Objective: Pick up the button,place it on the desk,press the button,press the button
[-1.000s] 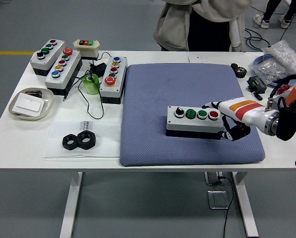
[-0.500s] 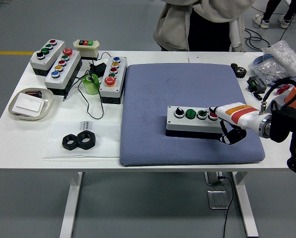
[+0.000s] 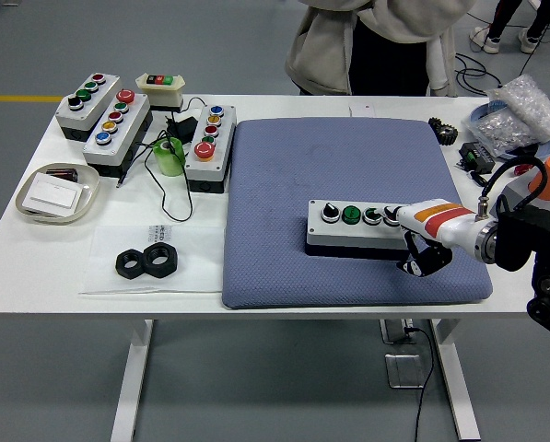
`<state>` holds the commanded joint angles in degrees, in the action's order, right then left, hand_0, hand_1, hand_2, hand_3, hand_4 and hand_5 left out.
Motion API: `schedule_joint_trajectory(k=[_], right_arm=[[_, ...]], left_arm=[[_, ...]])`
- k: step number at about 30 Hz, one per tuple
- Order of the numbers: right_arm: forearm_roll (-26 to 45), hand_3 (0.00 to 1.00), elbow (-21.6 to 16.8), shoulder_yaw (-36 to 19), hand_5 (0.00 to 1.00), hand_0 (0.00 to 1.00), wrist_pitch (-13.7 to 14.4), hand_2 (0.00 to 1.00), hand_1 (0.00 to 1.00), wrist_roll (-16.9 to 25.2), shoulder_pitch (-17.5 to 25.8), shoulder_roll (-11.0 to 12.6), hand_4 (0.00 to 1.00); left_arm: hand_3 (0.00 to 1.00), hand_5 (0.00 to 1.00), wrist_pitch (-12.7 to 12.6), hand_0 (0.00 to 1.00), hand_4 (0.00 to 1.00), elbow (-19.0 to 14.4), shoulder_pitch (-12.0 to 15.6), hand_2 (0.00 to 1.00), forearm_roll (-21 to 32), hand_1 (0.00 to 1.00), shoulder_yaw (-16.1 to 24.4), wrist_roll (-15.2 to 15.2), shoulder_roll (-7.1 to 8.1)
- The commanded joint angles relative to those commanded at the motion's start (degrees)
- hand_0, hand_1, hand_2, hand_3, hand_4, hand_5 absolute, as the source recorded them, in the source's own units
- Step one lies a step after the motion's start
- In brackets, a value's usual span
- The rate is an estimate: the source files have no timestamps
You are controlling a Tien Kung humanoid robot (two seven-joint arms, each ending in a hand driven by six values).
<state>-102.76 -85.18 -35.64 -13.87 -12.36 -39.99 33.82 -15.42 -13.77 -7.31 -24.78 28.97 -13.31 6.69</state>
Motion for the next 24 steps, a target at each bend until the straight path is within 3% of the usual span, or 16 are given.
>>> schedule_joint_trajectory(k=[14,15,16,18,21,22,24], right_arm=[[-0.61,0.919,-3.63,-6.73,0.082,0.174,0.04,0.259,0.075,0.0,0.68,1.79,0.749],[-0.33,0.919,-3.83,-8.15,0.082,0.174,1.13,0.259,0.075,0.11,1.46,2.2,0.749],[-0.15,0.986,-4.0,-9.1,0.081,0.229,1.89,0.299,0.134,0.13,1.94,2.44,0.75],[0.1,0.986,-4.27,-10.66,0.081,0.229,3.54,0.299,0.134,0.13,2.61,2.77,0.75],[0.87,0.986,-5.16,-13.79,0.081,0.229,8.28,0.299,0.134,1.57,4.39,3.43,0.75],[1.06,0.998,-5.29,-14.57,0.123,0.552,9.68,0.611,0.497,1.85,4.7,3.52,0.787],[2.84,0.998,-5.47,-16.61,0.123,0.552,13.07,0.611,0.497,2.7,5.7,3.69,0.787]], left_arm=[[0.836,0.998,-0.01,0.71,0.762,0.02,-0.03,0.829,-0.07,0.722,0.12,-0.06,-0.03],[0.836,0.998,0.01,0.71,0.762,0.03,0.0,0.829,-0.11,0.722,0.15,-0.06,-0.03],[0.835,0.998,0.01,0.71,0.761,0.03,0.01,0.829,-0.13,0.722,0.18,-0.06,-0.04],[0.835,0.998,0.01,0.71,0.761,0.05,0.03,0.829,-0.16,0.722,0.23,-0.05,-0.04],[0.835,0.998,0.04,0.71,0.761,0.07,0.11,0.829,-0.33,0.722,0.33,-0.07,-0.05],[0.834,0.998,0.05,0.71,0.761,0.07,0.13,0.829,-0.36,0.721,0.35,-0.07,-0.06],[0.834,0.998,0.06,0.71,0.761,0.06,0.17,0.829,-0.53,0.721,0.42,-0.12,-0.06]])
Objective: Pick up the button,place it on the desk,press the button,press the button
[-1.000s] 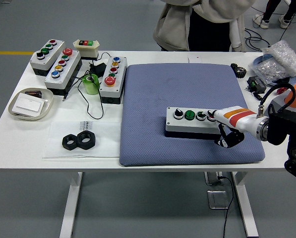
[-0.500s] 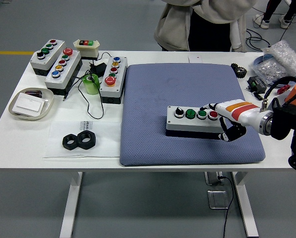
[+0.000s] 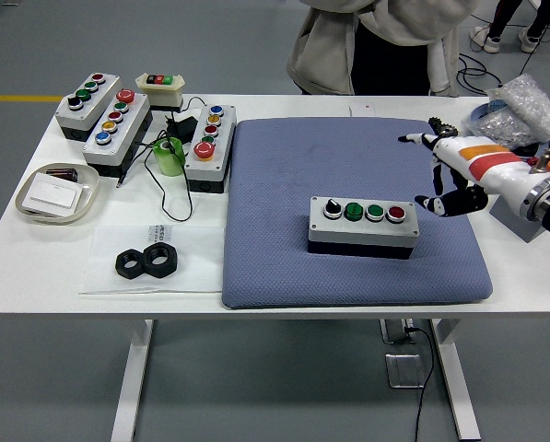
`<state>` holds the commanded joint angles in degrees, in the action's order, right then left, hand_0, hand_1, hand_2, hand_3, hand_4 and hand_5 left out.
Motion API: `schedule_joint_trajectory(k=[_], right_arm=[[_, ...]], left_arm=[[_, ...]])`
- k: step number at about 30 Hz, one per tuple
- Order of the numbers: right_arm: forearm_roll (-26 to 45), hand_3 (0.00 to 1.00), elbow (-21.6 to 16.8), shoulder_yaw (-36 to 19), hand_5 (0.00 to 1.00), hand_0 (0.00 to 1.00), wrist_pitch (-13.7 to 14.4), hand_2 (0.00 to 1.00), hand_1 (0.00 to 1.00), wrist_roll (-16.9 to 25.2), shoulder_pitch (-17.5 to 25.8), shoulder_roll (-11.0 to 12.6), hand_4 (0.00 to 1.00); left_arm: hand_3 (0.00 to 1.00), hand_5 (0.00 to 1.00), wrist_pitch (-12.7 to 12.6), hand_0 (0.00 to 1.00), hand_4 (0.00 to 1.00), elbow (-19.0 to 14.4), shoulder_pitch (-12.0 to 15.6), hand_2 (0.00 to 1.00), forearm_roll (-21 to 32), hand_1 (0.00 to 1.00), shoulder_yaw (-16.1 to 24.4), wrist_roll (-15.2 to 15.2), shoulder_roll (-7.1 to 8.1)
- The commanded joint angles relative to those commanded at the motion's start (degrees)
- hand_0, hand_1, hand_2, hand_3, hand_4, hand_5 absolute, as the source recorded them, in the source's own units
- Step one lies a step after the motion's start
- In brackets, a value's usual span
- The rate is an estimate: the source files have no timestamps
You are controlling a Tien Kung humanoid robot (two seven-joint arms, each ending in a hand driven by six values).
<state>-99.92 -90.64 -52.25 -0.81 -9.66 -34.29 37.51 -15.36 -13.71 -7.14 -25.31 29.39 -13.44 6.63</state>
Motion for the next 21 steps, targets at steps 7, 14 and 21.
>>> schedule_joint_trajectory(k=[7,14,21], right_arm=[[12.01,0.998,1.24,-5.4,0.12,0.873,8.53,0.903,0.786,4.79,3.42,-0.1,0.79],[28.77,0.998,4.75,-11.74,0.123,0.951,12.18,0.97,0.886,10.86,7.04,-1.3,0.777],[45.25,0.962,6.84,-13.88,0.281,0.954,13.62,0.967,0.891,11.98,9.82,-2.73,0.774]], left_arm=[[0.834,0.998,0.06,0.71,0.761,0.0,0.1,0.829,-0.77,0.721,0.42,-0.23,-0.04],[0.834,0.998,0.11,0.71,0.763,0.05,0.41,0.829,-1.96,0.721,1.36,-0.62,-0.18],[0.833,0.998,0.22,0.709,0.763,0.11,0.78,0.828,-3.31,0.721,2.32,-0.98,-0.28]])
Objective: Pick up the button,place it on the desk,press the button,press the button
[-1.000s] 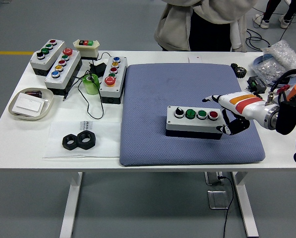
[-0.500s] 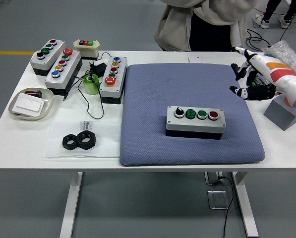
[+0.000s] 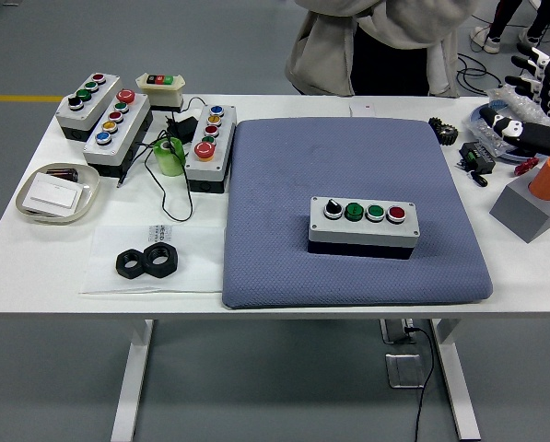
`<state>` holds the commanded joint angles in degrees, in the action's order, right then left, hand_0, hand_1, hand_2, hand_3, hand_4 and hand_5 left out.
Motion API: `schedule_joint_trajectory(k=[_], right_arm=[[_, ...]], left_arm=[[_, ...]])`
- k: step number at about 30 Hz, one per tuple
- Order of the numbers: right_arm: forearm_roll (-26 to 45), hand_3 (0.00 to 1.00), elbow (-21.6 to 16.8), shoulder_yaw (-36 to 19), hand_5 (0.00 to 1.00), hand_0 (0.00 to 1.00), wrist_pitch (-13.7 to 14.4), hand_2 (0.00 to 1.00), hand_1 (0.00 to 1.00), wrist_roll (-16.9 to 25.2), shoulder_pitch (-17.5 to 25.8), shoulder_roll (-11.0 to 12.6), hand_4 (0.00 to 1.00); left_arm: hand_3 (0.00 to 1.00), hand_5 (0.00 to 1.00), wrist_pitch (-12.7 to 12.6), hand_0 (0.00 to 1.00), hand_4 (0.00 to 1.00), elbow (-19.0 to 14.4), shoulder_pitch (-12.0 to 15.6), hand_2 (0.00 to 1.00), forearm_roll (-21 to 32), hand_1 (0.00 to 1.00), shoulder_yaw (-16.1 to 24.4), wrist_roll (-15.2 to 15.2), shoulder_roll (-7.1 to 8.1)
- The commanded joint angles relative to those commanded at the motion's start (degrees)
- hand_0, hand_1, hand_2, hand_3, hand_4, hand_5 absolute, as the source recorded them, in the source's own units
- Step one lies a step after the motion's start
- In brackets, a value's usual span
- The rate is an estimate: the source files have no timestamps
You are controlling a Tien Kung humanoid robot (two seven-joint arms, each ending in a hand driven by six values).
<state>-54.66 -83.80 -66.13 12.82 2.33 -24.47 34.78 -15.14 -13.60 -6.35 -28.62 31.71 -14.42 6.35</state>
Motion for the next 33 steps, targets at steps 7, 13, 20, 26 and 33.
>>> schedule_joint_trajectory(k=[7,13,20,26,33], right_arm=[[17.13,0.912,1.65,-1.45,0.393,0.94,0.08,0.918,0.862,-0.35,2.71,-1.97,0.714],[25.23,0.896,2.72,-2.04,0.464,0.936,0.12,0.902,0.852,-0.56,4.51,-3.61,0.681],[25.32,0.885,3.62,-1.8,0.57,0.935,0.4,0.893,0.848,-0.76,5.43,-4.78,0.633],[26.43,0.857,3.72,-1.38,0.594,0.931,1.43,0.876,0.84,-0.8,5.37,-4.87,0.528],[26.66,0.842,3.73,-0.91,0.63,0.927,1.73,0.864,0.834,-1.08,5.1,-5.11,0.467]], left_arm=[[0.833,0.998,0.02,0.709,0.766,0.0,0.26,0.828,-0.51,0.721,0.32,-0.11,-0.03],[0.833,0.998,0.07,0.71,0.764,-0.04,0.15,0.828,-0.19,0.72,-0.04,-0.02,0.05],[0.833,0.998,0.03,0.71,0.765,-0.06,0.02,0.828,0.16,0.72,-0.25,0.09,0.01],[0.833,0.998,0.03,0.71,0.762,-0.07,-0.05,0.827,0.41,0.72,-0.39,0.19,0.02],[0.833,0.998,0.05,0.71,0.76,-0.12,-0.18,0.827,0.66,0.72,-0.67,0.28,0.1]])
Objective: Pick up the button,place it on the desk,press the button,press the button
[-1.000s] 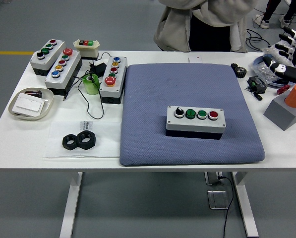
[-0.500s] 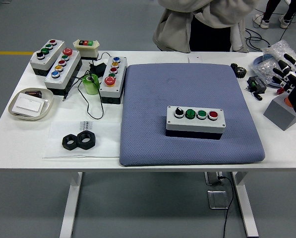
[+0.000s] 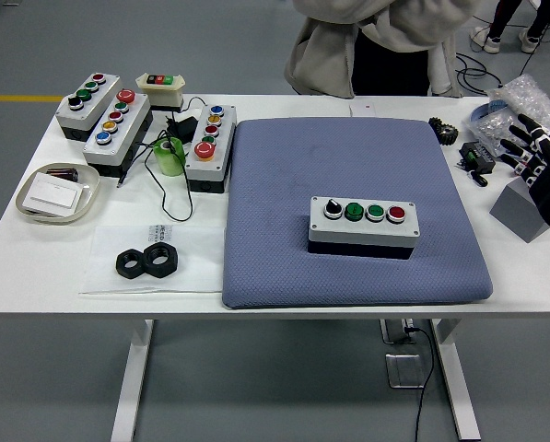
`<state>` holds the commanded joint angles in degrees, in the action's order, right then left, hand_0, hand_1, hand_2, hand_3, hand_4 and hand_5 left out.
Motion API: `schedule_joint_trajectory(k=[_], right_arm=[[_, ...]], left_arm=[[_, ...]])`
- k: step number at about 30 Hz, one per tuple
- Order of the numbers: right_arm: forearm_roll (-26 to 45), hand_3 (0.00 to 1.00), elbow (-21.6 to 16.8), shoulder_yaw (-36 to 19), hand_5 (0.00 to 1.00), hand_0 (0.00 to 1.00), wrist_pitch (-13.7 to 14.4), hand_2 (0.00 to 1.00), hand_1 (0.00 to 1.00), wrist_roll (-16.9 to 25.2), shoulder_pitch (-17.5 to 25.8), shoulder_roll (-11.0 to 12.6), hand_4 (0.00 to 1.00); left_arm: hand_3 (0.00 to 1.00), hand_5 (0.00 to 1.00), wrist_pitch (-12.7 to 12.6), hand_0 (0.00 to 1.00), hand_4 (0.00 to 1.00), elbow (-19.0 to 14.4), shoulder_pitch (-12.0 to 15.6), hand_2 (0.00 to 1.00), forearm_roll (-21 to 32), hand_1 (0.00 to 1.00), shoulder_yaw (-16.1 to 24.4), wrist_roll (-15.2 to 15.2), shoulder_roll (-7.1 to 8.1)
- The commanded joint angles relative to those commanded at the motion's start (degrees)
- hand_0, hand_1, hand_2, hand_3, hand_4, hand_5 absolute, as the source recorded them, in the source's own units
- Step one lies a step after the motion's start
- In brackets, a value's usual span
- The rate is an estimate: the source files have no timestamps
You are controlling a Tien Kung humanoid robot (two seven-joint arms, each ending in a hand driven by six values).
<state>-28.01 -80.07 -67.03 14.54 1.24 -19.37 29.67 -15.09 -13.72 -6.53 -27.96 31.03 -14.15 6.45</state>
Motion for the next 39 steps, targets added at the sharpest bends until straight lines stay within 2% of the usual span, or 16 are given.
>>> schedule_joint_trajectory(k=[3,4,15,16,39], right_arm=[[-0.1,0.842,-0.01,0.12,0.63,0.927,-0.22,0.864,0.834,-0.38,-0.09,0.02,0.467],[-0.14,0.842,-0.02,0.13,0.751,0.928,-0.26,0.863,0.834,-0.45,-0.1,0.03,0.477],[-0.58,0.841,-0.18,0.16,0.777,0.929,-0.6,0.863,0.835,-1.1,-0.33,-0.11,0.474],[-0.65,0.841,-0.19,0.17,0.808,0.929,-0.6,0.863,0.836,-1.15,-0.36,-0.13,0.464],[-0.65,0.842,-0.18,-0.01,0.828,0.931,0.06,0.862,0.831,-1.31,-0.32,-0.12,0.472]], left_arm=[[0.833,0.998,0.0,0.71,0.76,-0.01,-0.07,0.827,0.24,0.72,-0.16,0.09,0.01],[0.832,0.998,-0.01,0.71,0.76,-0.01,-0.08,0.827,0.27,0.72,-0.18,0.1,0.01],[0.833,0.998,-0.04,0.71,0.756,-0.09,-0.2,0.826,0.97,0.719,-0.67,0.25,-0.02],[0.833,0.998,-0.03,0.711,0.755,-0.09,-0.2,0.827,1.04,0.719,-0.75,0.28,-0.01],[0.833,0.998,0.03,0.71,0.754,-0.05,-0.03,0.826,-0.23,0.719,0.12,-0.04,-0.04]])
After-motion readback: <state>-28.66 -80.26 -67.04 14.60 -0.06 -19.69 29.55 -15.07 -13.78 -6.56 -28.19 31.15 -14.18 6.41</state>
